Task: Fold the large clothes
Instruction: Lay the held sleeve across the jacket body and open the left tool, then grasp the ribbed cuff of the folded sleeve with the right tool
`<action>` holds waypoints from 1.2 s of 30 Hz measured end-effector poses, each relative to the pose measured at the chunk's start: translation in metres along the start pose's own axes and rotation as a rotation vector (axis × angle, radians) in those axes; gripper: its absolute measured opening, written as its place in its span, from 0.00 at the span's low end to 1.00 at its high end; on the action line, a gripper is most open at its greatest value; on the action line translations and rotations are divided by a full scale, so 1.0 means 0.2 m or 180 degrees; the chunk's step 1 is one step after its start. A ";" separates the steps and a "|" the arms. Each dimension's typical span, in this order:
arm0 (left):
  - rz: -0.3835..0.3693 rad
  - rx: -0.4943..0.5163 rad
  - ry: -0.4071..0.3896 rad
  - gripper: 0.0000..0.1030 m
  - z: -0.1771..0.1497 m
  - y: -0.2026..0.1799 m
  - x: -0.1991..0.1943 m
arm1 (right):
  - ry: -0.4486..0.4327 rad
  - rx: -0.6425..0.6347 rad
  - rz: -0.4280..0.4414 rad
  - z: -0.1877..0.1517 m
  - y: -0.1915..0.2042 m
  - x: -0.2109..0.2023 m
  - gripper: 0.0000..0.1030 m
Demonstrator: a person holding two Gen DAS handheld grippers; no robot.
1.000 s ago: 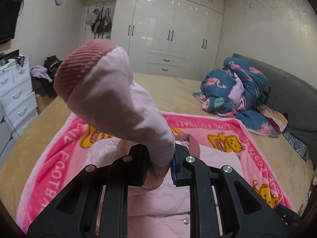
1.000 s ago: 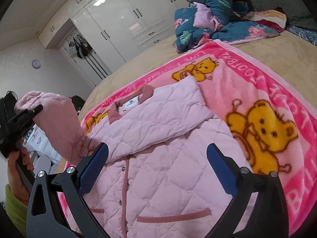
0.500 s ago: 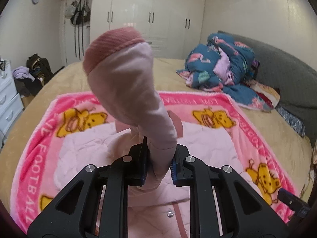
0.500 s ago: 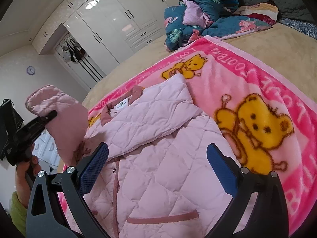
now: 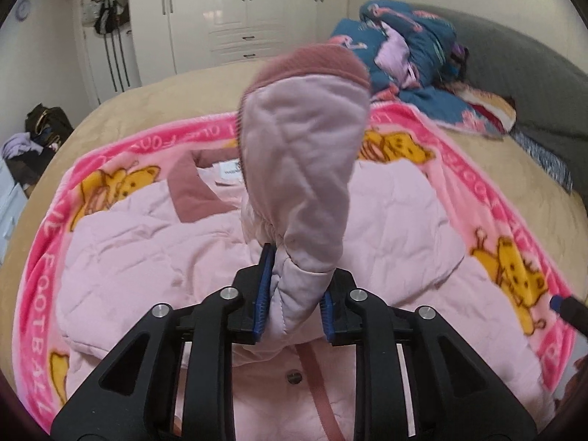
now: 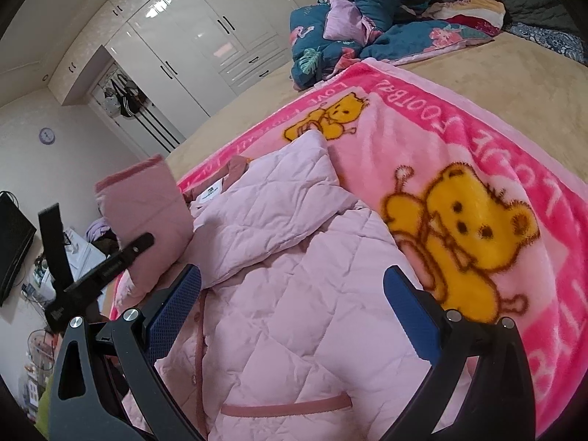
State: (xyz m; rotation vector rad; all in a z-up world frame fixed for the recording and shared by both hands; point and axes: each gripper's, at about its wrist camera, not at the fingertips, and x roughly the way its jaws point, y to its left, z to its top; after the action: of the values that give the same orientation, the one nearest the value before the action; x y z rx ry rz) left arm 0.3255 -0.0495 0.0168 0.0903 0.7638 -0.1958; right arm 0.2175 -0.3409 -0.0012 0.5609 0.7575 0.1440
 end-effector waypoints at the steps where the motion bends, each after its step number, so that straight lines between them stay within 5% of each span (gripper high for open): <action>1: -0.0005 0.0039 0.0035 0.18 -0.01 -0.01 0.01 | 0.0005 0.0001 -0.0007 0.00 0.00 0.00 0.96; 4: -0.0049 0.0125 0.0118 0.26 -0.03 -0.05 0.05 | 0.0020 0.0008 -0.0019 -0.01 0.00 0.01 0.96; 8: -0.0129 0.0225 0.0235 0.52 -0.06 -0.10 0.08 | 0.0034 0.0013 -0.0030 -0.01 -0.01 0.02 0.96; 20: -0.0339 0.0351 0.0422 0.89 -0.19 -0.15 0.03 | 0.0075 0.0077 -0.0039 -0.01 -0.03 0.07 0.96; 36: 0.0130 -0.0232 0.0376 0.91 -0.19 0.34 -0.15 | 0.0568 -0.0074 0.0328 -0.04 0.26 0.38 0.96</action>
State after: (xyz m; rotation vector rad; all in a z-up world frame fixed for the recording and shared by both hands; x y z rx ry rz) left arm 0.2930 0.0274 0.0116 0.0486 0.8851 -0.1244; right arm 0.2712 -0.2684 -0.0253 0.5701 0.8991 0.3010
